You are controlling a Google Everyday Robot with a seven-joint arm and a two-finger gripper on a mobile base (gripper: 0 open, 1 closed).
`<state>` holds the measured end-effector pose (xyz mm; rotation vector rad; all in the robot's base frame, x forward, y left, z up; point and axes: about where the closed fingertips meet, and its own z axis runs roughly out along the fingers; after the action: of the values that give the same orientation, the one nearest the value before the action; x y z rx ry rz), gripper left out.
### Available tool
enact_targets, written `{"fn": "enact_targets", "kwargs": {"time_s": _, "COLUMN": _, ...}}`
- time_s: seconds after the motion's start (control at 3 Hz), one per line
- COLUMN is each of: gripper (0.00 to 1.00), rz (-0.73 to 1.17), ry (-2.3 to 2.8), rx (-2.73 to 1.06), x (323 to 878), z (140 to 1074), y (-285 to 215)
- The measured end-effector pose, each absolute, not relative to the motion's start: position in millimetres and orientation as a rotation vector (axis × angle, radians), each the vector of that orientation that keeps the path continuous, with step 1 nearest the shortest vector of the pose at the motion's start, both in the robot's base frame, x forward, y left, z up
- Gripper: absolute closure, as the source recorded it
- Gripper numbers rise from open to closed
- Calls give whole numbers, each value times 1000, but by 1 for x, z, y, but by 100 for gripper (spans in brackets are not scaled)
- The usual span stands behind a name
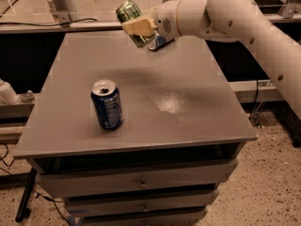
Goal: Place green can upright
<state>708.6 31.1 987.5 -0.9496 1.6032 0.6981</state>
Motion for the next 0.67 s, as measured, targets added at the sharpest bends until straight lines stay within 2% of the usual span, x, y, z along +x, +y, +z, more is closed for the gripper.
{"fn": "enact_targets", "kwargs": {"time_s": 0.67, "gripper": 100, "rz": 755, "ry": 1425, "rx": -847, "x": 678, "z": 972, "y": -20}}
